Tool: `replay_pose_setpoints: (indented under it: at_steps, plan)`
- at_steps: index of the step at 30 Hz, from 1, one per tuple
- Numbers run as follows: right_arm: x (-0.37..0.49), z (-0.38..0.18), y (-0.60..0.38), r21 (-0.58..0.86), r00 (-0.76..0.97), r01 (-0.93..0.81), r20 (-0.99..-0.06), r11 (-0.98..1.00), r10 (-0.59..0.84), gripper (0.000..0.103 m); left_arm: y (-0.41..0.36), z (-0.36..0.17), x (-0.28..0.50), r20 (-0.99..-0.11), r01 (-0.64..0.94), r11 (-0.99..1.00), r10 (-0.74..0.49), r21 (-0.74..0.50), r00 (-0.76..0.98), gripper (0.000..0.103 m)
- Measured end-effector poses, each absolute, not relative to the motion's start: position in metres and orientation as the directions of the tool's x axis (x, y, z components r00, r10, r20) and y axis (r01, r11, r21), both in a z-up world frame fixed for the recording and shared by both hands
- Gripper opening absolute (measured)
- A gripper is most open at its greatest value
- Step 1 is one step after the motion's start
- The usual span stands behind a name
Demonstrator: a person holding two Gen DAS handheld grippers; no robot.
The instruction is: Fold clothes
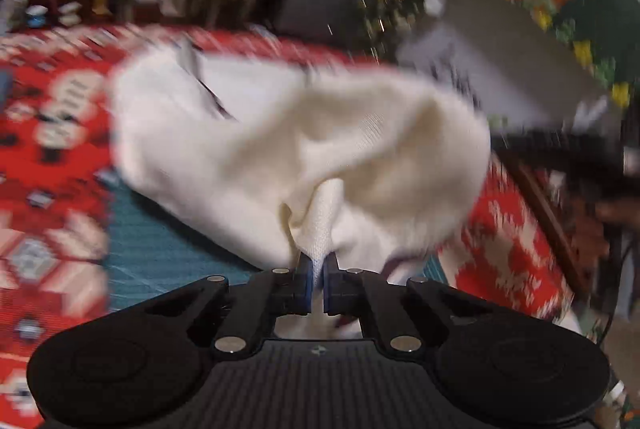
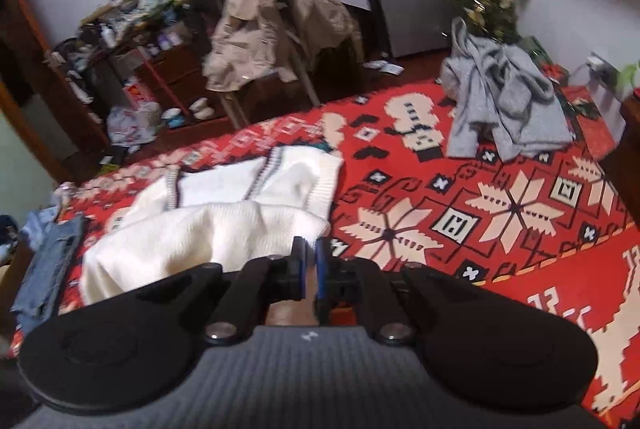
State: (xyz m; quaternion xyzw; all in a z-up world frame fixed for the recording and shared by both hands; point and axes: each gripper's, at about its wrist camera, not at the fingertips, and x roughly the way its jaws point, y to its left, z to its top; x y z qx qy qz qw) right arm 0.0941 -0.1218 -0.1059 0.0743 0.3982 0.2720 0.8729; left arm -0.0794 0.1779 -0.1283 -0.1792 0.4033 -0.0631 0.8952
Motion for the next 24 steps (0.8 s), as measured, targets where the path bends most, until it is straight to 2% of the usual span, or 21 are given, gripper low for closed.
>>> replay_pose_setpoints:
  at_steps: [7,9,12,20,21,24]
  plan:
    - [0.060,-0.064,-0.156,0.438,0.538,-0.401,-0.599,0.805,0.594,0.000,0.235,-0.086,-0.115,-0.664,-0.130,0.938,-0.125,-0.321,0.737,0.004]
    - [0.057,-0.061,-0.157,0.404,0.560,-0.403,-0.601,0.821,0.570,0.000,0.244,-0.084,-0.118,-0.671,-0.164,0.940,-0.085,-0.300,0.737,0.004]
    - [0.059,-0.074,-0.150,0.411,0.501,-0.402,-0.649,0.818,0.573,0.000,0.246,-0.101,-0.106,-0.704,-0.204,0.935,-0.063,-0.290,0.708,0.004]
    - [-0.001,-0.120,-0.111,0.424,0.285,-0.548,-0.716,0.721,0.637,0.012,0.242,-0.103,-0.095,-0.700,-0.207,0.935,-0.060,-0.290,0.711,0.004]
    - [-0.008,-0.125,-0.103,0.409,0.279,-0.568,-0.720,0.714,0.635,0.016,0.242,-0.103,-0.095,-0.701,-0.207,0.936,-0.057,-0.285,0.711,0.005]
    - [-0.016,-0.135,-0.082,0.320,0.330,-0.620,-0.723,0.717,0.607,0.020,0.245,-0.099,-0.094,-0.698,-0.214,0.935,-0.047,-0.282,0.715,0.005]
